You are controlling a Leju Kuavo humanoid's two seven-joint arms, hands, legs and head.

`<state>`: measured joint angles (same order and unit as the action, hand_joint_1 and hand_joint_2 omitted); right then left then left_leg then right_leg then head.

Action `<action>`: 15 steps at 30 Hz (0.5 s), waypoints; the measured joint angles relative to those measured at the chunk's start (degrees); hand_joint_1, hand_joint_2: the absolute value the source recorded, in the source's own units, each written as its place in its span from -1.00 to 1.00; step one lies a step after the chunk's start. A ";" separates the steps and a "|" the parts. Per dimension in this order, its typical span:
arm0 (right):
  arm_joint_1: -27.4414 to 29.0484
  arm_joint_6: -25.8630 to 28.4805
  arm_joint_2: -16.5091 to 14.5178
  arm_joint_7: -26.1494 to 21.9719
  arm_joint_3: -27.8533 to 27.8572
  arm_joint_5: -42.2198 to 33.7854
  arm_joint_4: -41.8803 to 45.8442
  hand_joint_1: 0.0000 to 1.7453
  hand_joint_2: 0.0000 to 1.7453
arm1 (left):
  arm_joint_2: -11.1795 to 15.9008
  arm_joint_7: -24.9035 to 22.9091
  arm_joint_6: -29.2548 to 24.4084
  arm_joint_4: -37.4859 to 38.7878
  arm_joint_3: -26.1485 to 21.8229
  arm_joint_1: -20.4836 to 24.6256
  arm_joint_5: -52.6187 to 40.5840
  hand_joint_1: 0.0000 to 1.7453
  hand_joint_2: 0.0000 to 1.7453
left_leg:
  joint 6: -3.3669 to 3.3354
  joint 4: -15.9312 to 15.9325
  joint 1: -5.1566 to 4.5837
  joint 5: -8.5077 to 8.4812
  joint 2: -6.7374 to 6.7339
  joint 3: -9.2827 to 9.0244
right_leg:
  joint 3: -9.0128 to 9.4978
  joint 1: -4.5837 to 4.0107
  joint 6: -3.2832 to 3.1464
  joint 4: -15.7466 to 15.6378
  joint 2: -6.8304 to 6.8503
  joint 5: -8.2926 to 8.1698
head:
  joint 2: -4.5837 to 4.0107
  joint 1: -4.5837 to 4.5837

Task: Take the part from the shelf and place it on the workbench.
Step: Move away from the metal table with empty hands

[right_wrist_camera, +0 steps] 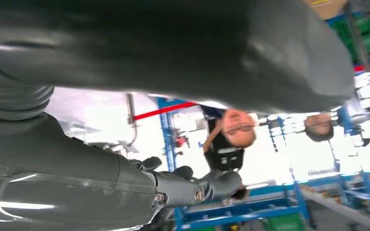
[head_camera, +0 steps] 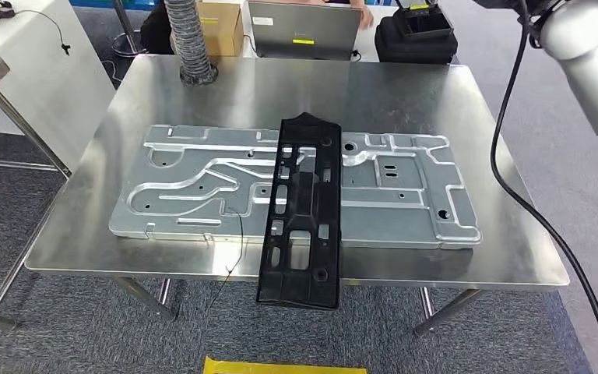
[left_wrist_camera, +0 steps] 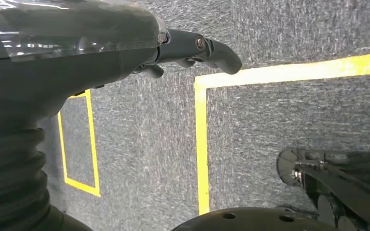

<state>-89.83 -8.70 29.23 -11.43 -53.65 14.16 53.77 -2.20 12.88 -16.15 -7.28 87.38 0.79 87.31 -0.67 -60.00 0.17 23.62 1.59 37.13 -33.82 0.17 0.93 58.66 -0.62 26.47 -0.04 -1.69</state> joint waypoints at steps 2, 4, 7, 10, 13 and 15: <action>-1.19 -1.49 1.57 1.71 0.04 -2.42 3.24 -1.00 -1.00 | -0.01 0.07 -0.01 0.00 0.00 -0.02 0.26 -1.00 -1.00 | -0.71 0.28 0.01 -0.19 0.01 0.07 | -0.19 0.11 0.47 0.49 -0.01 0.61 | 0.00 0.00; -2.53 -2.16 3.49 3.34 0.04 -5.54 6.85 -1.00 -1.00 | -0.02 0.30 0.00 0.00 0.00 -0.08 0.55 -1.00 -1.00 | -1.28 0.63 0.12 -0.35 0.02 0.09 | -1.78 0.16 0.81 4.42 0.06 3.46 | 0.00 0.01; -2.93 -1.31 7.16 5.24 0.29 -12.99 13.92 -1.00 -1.00 | -0.09 0.76 0.00 0.00 0.00 -0.22 1.12 -1.00 -1.00 | -1.63 0.67 0.04 -0.24 0.03 0.05 | -6.53 0.14 1.11 14.99 0.10 8.31 | 0.00 0.01; 1.05 3.39 13.61 4.49 3.15 -22.96 23.85 -1.00 -1.00 | -0.30 0.87 -0.05 0.00 0.00 -0.27 1.55 -1.00 -1.00 | -1.78 0.68 0.00 -0.08 0.33 -0.28 | -5.15 0.09 1.01 11.66 0.12 4.76 | 0.00 0.01; 13.08 9.47 20.46 -0.37 11.43 -28.19 34.76 -1.00 -1.00 | -0.72 1.09 -0.20 0.00 -0.01 -0.35 1.69 -1.00 -1.00 | -1.47 0.80 0.20 0.10 0.96 -0.85 | 0.37 -0.73 -0.14 0.25 0.26 0.17 | 0.00 0.01; 26.00 10.74 22.92 -4.22 20.55 -27.71 41.71 -1.00 -1.00 | -0.88 1.30 -0.33 0.01 -0.02 -0.44 1.69 -1.00 -1.00 | -0.88 1.00 0.47 0.19 1.17 -1.13 | 1.26 -1.28 -0.64 -1.44 0.34 -0.13 | 0.00 0.02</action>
<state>-63.83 2.05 52.15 -15.65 -33.10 -13.56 95.48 -3.08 14.18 -16.47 -7.27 87.37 0.34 89.00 -1.56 -59.01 0.63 23.80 2.76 36.00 -32.56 -1.11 0.29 57.22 -0.28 26.35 -0.04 -1.67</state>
